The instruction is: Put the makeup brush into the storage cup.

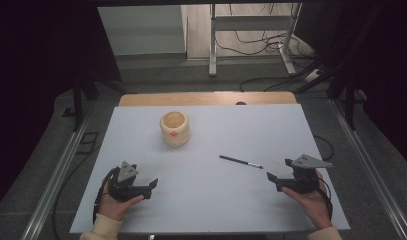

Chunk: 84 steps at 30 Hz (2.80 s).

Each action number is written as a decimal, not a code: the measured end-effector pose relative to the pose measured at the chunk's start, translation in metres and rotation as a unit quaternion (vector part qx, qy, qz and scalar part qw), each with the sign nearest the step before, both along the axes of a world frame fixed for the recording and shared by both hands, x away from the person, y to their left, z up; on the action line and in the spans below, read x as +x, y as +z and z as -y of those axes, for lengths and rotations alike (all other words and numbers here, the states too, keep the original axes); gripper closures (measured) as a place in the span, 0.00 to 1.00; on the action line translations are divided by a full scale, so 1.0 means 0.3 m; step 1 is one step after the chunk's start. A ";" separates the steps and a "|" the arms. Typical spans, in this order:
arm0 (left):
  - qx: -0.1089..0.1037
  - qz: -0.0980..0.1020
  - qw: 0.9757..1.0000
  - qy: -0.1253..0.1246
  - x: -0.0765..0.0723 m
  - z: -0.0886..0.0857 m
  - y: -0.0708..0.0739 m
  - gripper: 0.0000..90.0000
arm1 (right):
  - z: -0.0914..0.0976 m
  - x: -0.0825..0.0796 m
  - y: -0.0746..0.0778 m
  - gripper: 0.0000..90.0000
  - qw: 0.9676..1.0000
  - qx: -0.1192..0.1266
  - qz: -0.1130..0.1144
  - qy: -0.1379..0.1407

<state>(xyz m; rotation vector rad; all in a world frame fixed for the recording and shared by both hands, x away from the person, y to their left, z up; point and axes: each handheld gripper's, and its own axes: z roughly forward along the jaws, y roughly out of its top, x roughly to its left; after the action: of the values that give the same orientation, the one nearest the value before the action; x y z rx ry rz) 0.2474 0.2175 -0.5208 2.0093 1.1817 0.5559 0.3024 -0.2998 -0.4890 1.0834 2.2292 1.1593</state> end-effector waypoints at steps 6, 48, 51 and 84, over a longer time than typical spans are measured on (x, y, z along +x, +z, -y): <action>-0.004 0.003 1.000 -0.007 -0.012 0.002 0.012 0.10 | 0.008 0.002 0.005 0.15 1.000 0.001 0.002 0.002; 0.015 -0.001 1.000 -0.012 -0.008 0.012 0.001 0.11 | -0.043 0.040 0.087 0.14 0.999 -0.026 -0.011 0.043; 0.014 0.000 1.000 -0.009 -0.012 0.009 0.001 0.11 | -0.062 0.050 0.106 0.12 0.998 -0.035 -0.013 0.055; 0.021 0.001 1.000 -0.013 -0.015 0.014 0.000 0.10 | -0.219 0.204 0.129 0.10 0.982 -0.114 -0.057 0.138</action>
<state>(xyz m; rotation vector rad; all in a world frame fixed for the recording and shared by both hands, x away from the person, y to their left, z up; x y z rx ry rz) 0.2428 0.2133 -0.5210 2.0558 1.1514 0.5731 0.3636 -0.2342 -0.4503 0.7852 2.5893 0.9308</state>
